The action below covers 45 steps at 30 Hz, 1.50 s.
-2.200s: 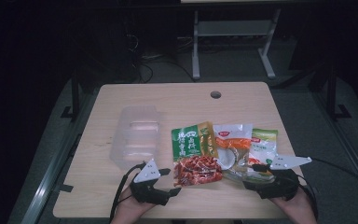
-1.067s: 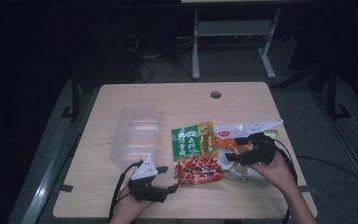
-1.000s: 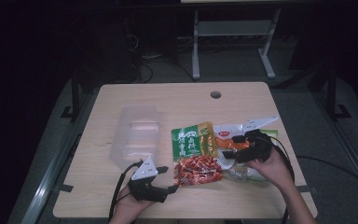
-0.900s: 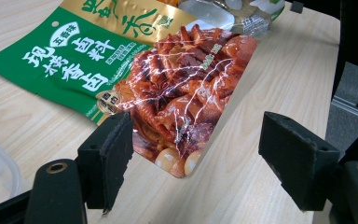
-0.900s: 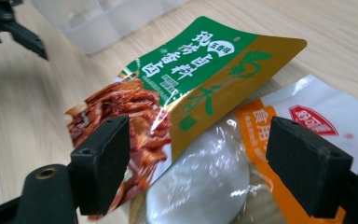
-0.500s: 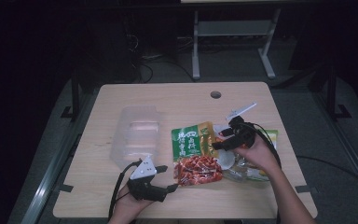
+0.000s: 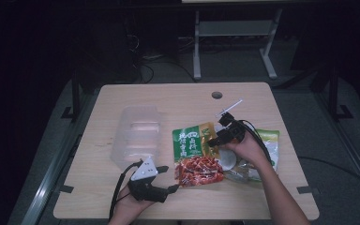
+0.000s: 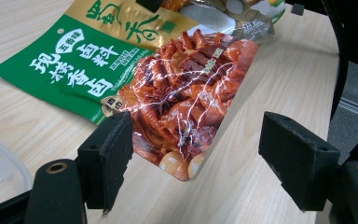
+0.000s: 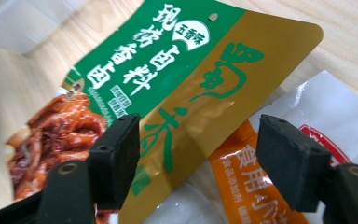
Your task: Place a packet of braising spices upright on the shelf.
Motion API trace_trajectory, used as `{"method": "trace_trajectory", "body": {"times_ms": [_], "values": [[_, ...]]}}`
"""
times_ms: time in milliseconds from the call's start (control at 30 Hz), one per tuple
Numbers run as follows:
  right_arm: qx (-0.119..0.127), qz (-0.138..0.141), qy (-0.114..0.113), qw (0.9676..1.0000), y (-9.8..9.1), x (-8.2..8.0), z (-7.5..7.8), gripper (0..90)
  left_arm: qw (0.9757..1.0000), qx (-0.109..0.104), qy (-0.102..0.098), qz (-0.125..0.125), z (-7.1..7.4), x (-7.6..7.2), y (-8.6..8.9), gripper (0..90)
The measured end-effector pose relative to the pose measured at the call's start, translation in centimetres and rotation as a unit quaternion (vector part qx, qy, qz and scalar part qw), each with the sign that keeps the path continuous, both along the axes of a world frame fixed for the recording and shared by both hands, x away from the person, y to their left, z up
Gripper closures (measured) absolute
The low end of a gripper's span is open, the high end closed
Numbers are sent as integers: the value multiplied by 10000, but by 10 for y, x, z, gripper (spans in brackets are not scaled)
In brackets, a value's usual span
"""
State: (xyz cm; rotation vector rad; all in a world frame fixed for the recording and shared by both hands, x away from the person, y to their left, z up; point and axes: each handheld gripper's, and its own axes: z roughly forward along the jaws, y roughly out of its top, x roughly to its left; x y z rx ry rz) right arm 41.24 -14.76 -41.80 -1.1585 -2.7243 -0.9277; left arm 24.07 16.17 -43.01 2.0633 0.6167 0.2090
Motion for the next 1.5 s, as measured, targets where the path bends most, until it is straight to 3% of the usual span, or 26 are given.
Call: {"method": "trace_trajectory", "body": {"times_ms": [167, 267, 300, 400, 433, 467, 567, 700, 833, 900, 967, 1100, 1233, 1267, 1367, 1400, 1500], "values": [[-136, 59, 11, 9999, 5, 2, -5, 412, 10000, 12, -8, -25, 0, 2, -1, 258], [-236, 89, -68, 9997, 8, 2, -7, 556, 10000, 14, -14, -25, 0, 3, -2, 258], [-236, 89, -68, 9997, 8, 2, -7, 556, 10000, 8, -4, -18, 0, 3, -2, 258], [-87, 37, -20, 10000, 7, 2, -7, 728, 10000, -24, -9, 8, 0, 2, -2, 258], [-87, 37, -20, 10000, 7, 2, -7, 728, 10000, -24, -9, 8, 0, 2, -2, 258], [11, 40, 10, 10000, 6, 2, -7, 812, 10000, -11, -29, 2, 0, 2, -2, 258], [108, 52, 24, 9999, 5, 1, -6, 878, 10000, 4, -20, -5, 0, 3, -3, 258], [281, 79, -57, 9996, 4, -2, -3, 896, 10000, -15, 3, 15, -1, 5, -4, 258], [248, 123, -165, 9995, 5, -6, 2, 898, 10000, -34, 46, 51, -2, 6, -5, 259], [357, 154, -284, 9988, 4, -10, 7, 898, 9999, -66, 94, 27, -2, 7, -5, 258], [458, 106, -391, 9981, 4, -17, 13, 899, 9995, -231, 219, -40, -1, 7, -5, 258], [624, 64, -522, 9967, 0, -25, 16, 899, 9995, -255, 203, -16, 0, 5, -7, 258], [887, 10, -718, 9935, -12, -37, 23, 900, 9991, -330, 281, 42, 0, 9, -11, 256], [927, 9, -782, 9926, -14, -40, 25, 900, 9986, -373, 385, -42, 0, 10, -15, 255], [1043, 5, -909, 9904, -18, -46, 33, 900, 9990, -287, 340, -43, 0, 9, -20, 247], [1150, 25, -1057, 9877, -21, -52, 39, 900, 9990, -264, 356, -65, 0, 10, -24, 246], [1254, 70, -1283, 9838, -25, -61, 46, 900, 9991, -287, 319, 43, 1, 13, -26, 246]]}}
